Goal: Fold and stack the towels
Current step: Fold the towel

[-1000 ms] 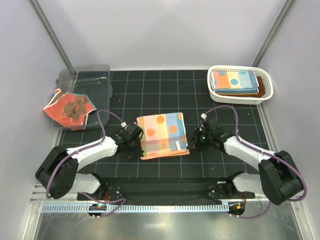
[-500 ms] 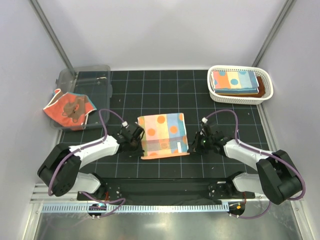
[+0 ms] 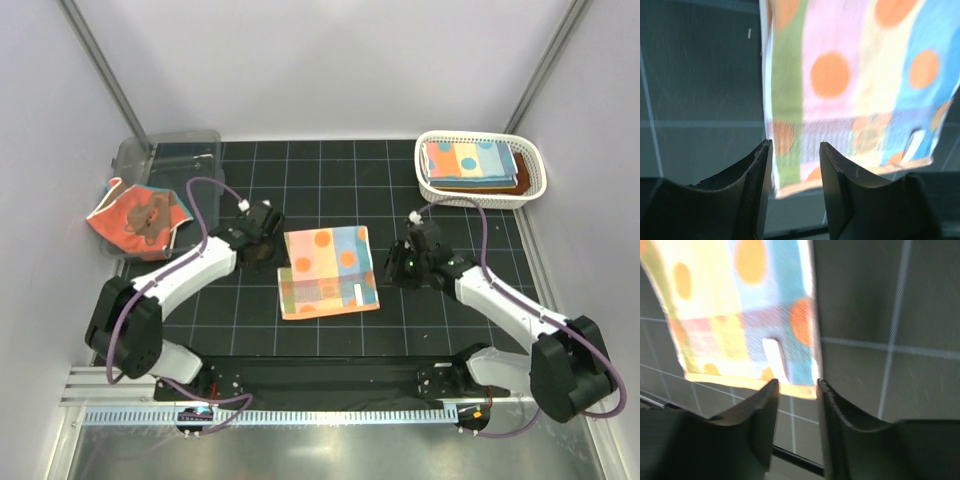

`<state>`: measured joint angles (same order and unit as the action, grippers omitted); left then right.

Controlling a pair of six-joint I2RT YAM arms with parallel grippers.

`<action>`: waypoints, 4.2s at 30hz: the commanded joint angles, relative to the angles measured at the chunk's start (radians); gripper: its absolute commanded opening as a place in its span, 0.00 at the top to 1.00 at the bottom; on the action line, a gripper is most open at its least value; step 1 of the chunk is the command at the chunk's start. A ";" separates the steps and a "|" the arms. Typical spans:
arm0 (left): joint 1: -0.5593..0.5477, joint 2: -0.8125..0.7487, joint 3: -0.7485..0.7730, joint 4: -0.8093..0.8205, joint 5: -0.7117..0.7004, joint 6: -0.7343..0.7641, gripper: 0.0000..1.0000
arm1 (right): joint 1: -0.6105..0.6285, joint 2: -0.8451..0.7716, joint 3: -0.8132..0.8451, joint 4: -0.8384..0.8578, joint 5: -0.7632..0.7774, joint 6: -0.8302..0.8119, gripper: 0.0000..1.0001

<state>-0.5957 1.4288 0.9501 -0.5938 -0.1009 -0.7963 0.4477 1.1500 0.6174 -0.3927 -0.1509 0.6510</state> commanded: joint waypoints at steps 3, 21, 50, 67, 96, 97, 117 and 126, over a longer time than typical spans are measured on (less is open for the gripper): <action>0.102 0.174 0.116 0.153 0.176 0.106 0.58 | 0.000 0.195 0.234 0.145 -0.059 -0.073 0.70; 0.243 0.516 0.406 0.149 0.196 0.226 0.62 | -0.060 0.723 0.545 0.333 -0.137 -0.238 0.71; 0.274 0.642 0.733 -0.086 0.317 0.635 0.55 | -0.196 0.761 0.690 0.181 -0.258 -0.445 0.47; 0.312 0.822 0.860 -0.201 0.544 0.891 0.57 | -0.277 0.971 0.979 -0.213 -0.552 -0.826 0.43; 0.336 0.924 0.989 -0.282 0.613 0.965 0.68 | -0.282 1.039 1.007 -0.192 -0.501 -0.858 0.94; 0.336 0.926 0.990 -0.290 0.618 0.968 0.68 | -0.280 1.038 1.009 -0.193 -0.501 -0.858 0.94; 0.338 0.812 0.971 -0.167 0.523 0.819 1.00 | -0.277 0.860 0.894 0.008 -0.408 -0.784 0.99; 0.339 0.719 0.883 -0.121 0.558 0.744 1.00 | -0.251 0.728 0.806 0.043 -0.374 -0.775 0.99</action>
<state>-0.2619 2.2356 1.8713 -0.7666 0.4377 -0.0010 0.1818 1.9461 1.4502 -0.4026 -0.5579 -0.1371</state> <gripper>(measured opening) 0.012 0.085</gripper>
